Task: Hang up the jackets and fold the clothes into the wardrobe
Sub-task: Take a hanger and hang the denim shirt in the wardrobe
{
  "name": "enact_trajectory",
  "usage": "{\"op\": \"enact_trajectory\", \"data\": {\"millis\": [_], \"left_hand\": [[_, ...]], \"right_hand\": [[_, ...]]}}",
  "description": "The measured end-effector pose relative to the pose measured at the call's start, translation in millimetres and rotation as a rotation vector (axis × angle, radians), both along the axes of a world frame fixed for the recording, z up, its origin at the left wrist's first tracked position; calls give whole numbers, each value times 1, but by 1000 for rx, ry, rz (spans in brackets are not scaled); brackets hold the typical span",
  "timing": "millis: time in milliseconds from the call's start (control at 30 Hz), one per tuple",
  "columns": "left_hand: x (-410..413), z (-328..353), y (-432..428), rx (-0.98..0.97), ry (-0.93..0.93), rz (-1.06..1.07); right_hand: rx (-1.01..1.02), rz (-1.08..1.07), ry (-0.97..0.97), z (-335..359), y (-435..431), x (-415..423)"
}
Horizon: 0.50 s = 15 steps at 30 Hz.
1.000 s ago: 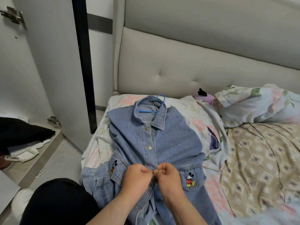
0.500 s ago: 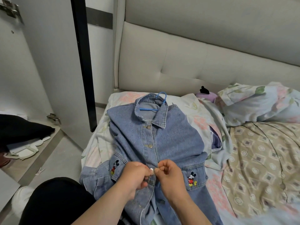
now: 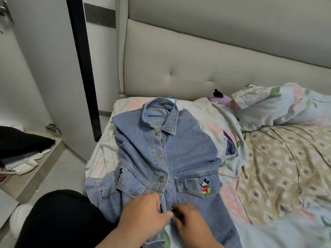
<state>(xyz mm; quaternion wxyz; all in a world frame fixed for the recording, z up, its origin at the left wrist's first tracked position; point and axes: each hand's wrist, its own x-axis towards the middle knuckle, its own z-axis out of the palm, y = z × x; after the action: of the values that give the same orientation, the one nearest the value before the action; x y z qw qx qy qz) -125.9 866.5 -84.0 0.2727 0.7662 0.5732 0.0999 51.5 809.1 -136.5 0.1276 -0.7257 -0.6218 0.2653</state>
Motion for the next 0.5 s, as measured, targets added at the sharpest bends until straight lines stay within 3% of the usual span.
{"op": "enact_trajectory", "data": {"millis": [100,233,333,500], "left_hand": [[-1,3,-7,92,91,-154],[-6,8,-12,241,214,-78],[-16,11,-18,192,173,8],[-30,16,-27,142,119,58]], "right_hand": [[77,-108,72,-2,-4,-11],[136,-236,138,7,-2,-19],[112,-324,231,18,-5,-23],[76,-441,684,44,-12,-27]]}}
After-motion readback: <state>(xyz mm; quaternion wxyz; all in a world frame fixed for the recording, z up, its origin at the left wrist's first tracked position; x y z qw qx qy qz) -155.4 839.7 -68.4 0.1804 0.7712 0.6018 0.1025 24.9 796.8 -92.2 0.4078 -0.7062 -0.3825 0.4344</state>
